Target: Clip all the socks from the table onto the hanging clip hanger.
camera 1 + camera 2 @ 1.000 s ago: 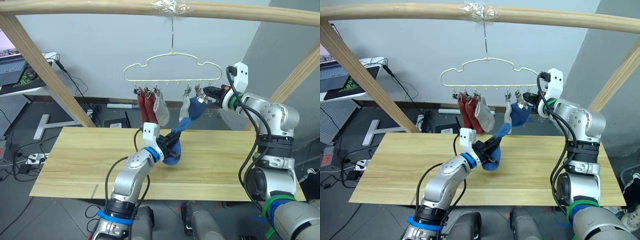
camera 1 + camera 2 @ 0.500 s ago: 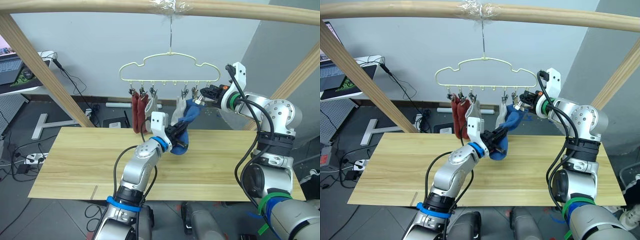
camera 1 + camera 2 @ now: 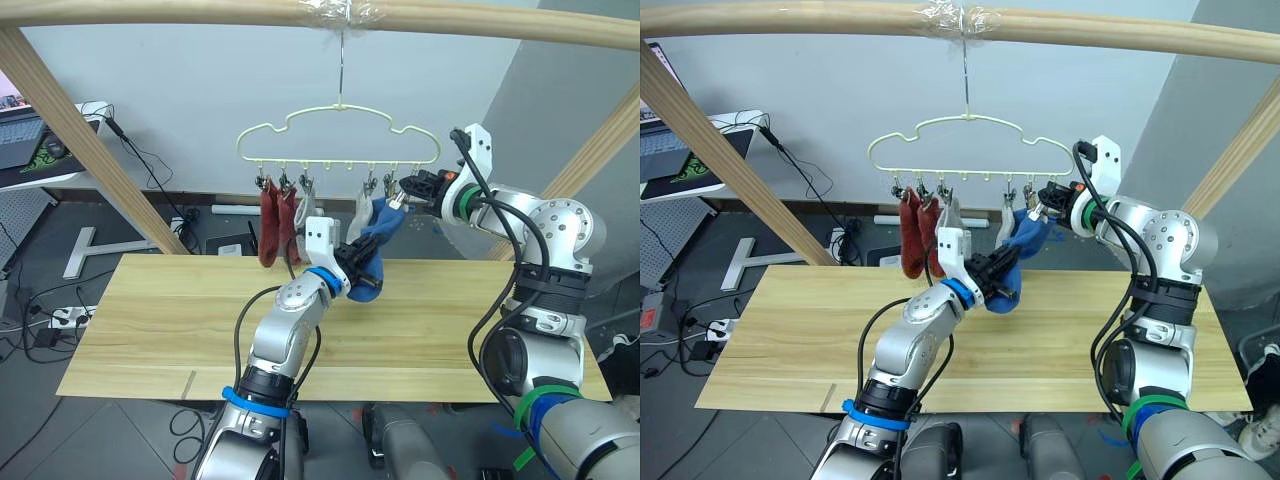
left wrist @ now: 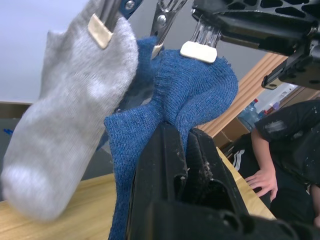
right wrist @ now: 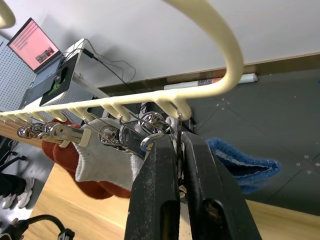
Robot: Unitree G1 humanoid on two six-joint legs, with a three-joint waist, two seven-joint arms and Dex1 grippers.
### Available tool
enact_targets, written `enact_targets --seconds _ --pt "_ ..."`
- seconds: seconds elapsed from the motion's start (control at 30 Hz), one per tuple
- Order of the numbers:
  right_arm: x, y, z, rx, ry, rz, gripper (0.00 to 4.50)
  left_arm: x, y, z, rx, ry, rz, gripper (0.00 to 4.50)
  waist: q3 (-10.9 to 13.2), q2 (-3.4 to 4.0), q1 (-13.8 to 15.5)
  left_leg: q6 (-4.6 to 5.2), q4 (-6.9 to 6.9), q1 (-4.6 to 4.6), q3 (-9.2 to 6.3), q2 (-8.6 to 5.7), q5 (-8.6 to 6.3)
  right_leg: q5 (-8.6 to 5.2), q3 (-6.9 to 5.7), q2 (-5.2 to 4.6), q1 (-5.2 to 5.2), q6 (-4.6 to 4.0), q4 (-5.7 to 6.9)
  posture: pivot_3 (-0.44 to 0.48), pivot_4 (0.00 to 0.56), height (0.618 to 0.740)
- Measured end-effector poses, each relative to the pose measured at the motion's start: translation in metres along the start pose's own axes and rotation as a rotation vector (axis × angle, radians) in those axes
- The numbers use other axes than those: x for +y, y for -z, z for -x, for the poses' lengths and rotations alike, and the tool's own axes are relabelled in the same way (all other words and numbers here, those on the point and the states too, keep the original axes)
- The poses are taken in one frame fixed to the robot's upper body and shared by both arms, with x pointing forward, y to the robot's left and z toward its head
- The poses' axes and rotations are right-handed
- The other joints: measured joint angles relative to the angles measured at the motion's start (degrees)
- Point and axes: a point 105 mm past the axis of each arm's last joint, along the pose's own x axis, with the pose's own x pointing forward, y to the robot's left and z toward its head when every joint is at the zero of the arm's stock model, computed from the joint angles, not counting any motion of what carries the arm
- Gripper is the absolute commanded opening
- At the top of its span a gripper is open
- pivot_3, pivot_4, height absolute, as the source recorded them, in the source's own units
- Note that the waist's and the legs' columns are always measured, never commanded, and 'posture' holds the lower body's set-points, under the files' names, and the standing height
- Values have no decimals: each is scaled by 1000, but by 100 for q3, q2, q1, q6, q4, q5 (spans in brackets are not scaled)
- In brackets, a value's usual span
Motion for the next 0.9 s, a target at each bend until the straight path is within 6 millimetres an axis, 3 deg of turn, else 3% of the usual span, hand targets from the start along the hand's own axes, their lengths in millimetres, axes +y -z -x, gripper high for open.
enact_targets --seconds 0.2,0.63,0.9 --pt "2 0 0 -3 -16 -12 0 -4 -6 -4 -15 15 -3 20 4 3 -1 1 -1 -1 4 -1 -1 0 -2 0 -2 1 -4 -68 252 740" --pt "3 -9 7 -50 -81 -65 4395 -5 -5 -4 -13 18 -3 0 6 5 -2 1 -1 -2 3 -1 -1 0 -2 0 -2 1 -4 -69 249 740" --pt "-5 -18 24 -113 -59 46 4500 -9 -2 -4 4 52 17 2262 10 10 -2 1 -1 -6 3 -2 -1 0 -2 0 -2 3 -10 -70 244 740"
